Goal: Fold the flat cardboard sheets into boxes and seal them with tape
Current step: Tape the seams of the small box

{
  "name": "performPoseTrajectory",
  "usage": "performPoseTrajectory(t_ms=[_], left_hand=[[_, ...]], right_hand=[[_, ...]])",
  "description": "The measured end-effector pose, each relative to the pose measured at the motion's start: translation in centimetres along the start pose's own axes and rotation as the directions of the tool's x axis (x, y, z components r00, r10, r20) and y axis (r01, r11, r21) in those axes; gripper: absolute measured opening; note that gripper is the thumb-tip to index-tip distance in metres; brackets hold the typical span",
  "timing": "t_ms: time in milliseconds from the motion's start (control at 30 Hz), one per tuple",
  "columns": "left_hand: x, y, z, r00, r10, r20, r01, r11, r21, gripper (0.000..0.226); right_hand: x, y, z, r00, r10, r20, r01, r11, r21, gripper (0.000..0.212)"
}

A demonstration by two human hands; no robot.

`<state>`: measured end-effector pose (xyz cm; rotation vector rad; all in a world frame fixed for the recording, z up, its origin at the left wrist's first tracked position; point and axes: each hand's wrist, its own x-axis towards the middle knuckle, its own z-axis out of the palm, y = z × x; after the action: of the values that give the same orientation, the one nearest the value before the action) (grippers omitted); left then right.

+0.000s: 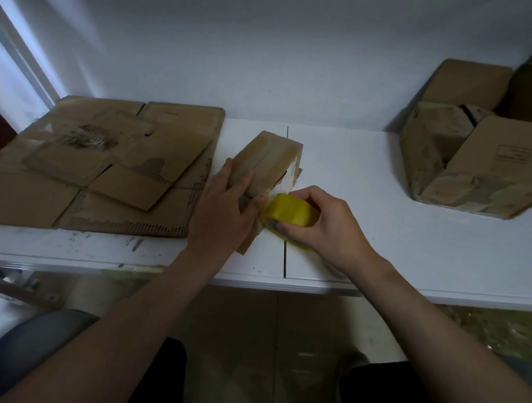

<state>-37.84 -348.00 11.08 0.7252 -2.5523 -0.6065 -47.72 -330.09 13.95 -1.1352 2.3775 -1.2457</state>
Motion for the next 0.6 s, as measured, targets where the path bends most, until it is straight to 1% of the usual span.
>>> performPoseTrajectory(t_ms=[100, 233, 400, 533, 600], left_hand=[[0.0, 0.3, 0.0, 1.000, -0.013, 0.008, 0.013, 0.999, -0.030, 0.071], [0.4, 0.0, 0.1, 1.000, -0.024, -0.013, 0.023, 0.996, -0.083, 0.069], [0.6, 0.2, 0.2, 0.999, -0.040, -0.018, 0.038, 0.993, -0.113, 0.081], [0.7, 0.1, 0.4, 0.998, -0.034, -0.058, 0.026, 0.990, -0.137, 0.077], [0.6, -0.3, 0.7, 0.995, -0.063, -0.073, 0.050, 0.985, -0.164, 0.080]], right_hand=[[0.4, -0.9, -0.2, 1.000, 0.009, -0.006, -0.010, 0.993, -0.116, 0.046], [0.7, -0.9, 0.3, 0.996, 0.086, 0.033, -0.074, 0.963, -0.259, 0.046], [1.7, -1.0, 1.2, 0.991, 0.134, 0.015, -0.125, 0.955, -0.269, 0.041], [2.4, -1.5, 1.5, 0.986, 0.160, 0.036, -0.143, 0.945, -0.293, 0.049], [2.6, -1.4, 1.5, 0.986, 0.162, 0.044, -0.143, 0.948, -0.285, 0.052]])
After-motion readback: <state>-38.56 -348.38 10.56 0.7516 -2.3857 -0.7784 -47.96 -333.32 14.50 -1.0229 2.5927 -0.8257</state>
